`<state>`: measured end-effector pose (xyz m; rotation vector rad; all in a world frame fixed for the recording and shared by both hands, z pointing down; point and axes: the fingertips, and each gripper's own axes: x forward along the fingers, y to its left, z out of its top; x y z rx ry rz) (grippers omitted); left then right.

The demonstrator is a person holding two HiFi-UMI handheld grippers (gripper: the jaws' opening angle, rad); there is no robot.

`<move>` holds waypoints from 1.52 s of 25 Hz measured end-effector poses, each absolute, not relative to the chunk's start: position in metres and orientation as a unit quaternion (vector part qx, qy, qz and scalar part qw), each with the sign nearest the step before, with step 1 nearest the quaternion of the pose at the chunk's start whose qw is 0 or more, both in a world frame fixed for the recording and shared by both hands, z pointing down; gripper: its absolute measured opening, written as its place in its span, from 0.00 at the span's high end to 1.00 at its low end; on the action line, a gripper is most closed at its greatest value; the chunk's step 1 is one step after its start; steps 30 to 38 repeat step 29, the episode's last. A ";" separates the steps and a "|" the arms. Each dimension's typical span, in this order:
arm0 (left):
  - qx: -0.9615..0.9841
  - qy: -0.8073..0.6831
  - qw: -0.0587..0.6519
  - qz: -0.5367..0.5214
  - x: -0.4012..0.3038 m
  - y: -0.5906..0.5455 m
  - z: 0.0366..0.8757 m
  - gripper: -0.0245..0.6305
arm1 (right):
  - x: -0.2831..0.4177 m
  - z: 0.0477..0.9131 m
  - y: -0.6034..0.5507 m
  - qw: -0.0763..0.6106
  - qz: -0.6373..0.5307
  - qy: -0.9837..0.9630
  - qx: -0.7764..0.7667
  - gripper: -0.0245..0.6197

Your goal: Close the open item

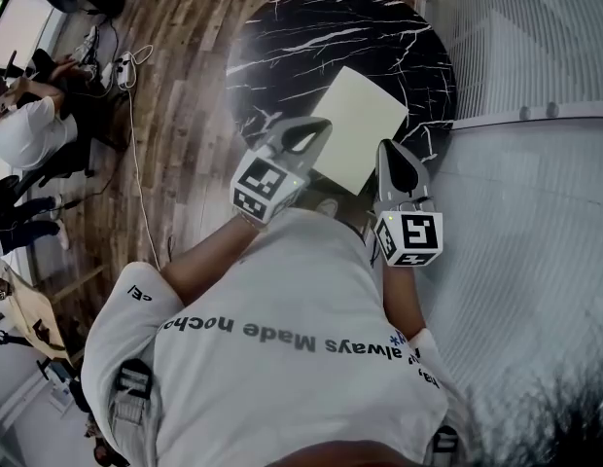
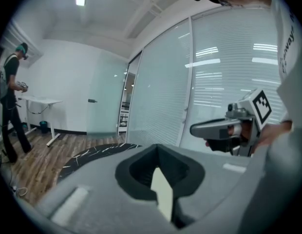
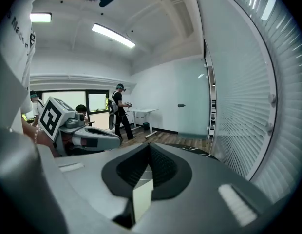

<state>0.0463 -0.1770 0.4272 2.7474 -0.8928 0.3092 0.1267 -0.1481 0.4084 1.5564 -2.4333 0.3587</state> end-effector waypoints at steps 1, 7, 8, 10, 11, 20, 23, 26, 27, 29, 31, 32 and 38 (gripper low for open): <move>0.940 -0.303 0.117 0.106 0.047 -0.175 0.425 0.96 | 0.126 0.405 -0.146 0.111 0.122 -0.832 0.530 0.96; 0.945 -0.297 0.106 0.093 0.050 -0.170 0.407 0.96 | 0.122 0.393 -0.142 0.115 0.108 -0.835 0.527 0.96; 0.944 -0.297 0.107 0.094 0.050 -0.170 0.407 0.96 | 0.122 0.394 -0.142 0.114 0.109 -0.835 0.527 0.96; 0.944 -0.297 0.110 0.096 0.050 -0.170 0.409 0.96 | 0.121 0.394 -0.142 0.113 0.109 -0.835 0.527 0.96; 0.944 -0.296 0.111 0.096 0.050 -0.170 0.410 0.96 | 0.121 0.394 -0.142 0.114 0.108 -0.835 0.527 0.96; 0.947 -0.291 0.106 0.089 0.053 -0.172 0.406 0.96 | 0.123 0.394 -0.143 0.114 0.113 -0.833 0.529 0.96; 0.947 -0.290 0.108 0.088 0.054 -0.173 0.406 0.96 | 0.124 0.394 -0.144 0.113 0.113 -0.833 0.530 0.96; 0.947 -0.289 0.109 0.088 0.055 -0.173 0.406 0.96 | 0.125 0.394 -0.145 0.113 0.113 -0.833 0.530 0.96; 0.947 -0.289 0.109 0.087 0.055 -0.173 0.406 0.96 | 0.125 0.394 -0.145 0.113 0.113 -0.833 0.530 0.96; 0.947 -0.288 0.109 0.087 0.056 -0.173 0.406 0.96 | 0.126 0.394 -0.145 0.114 0.113 -0.833 0.530 0.96; 0.947 -0.288 0.109 0.087 0.056 -0.173 0.406 0.96 | 0.126 0.394 -0.145 0.114 0.113 -0.833 0.530 0.96; 0.947 -0.288 0.109 0.087 0.056 -0.173 0.406 0.96 | 0.126 0.394 -0.145 0.114 0.113 -0.833 0.530 0.96; 0.947 -0.288 0.109 0.087 0.056 -0.173 0.406 0.96 | 0.126 0.394 -0.145 0.114 0.113 -0.833 0.530 0.96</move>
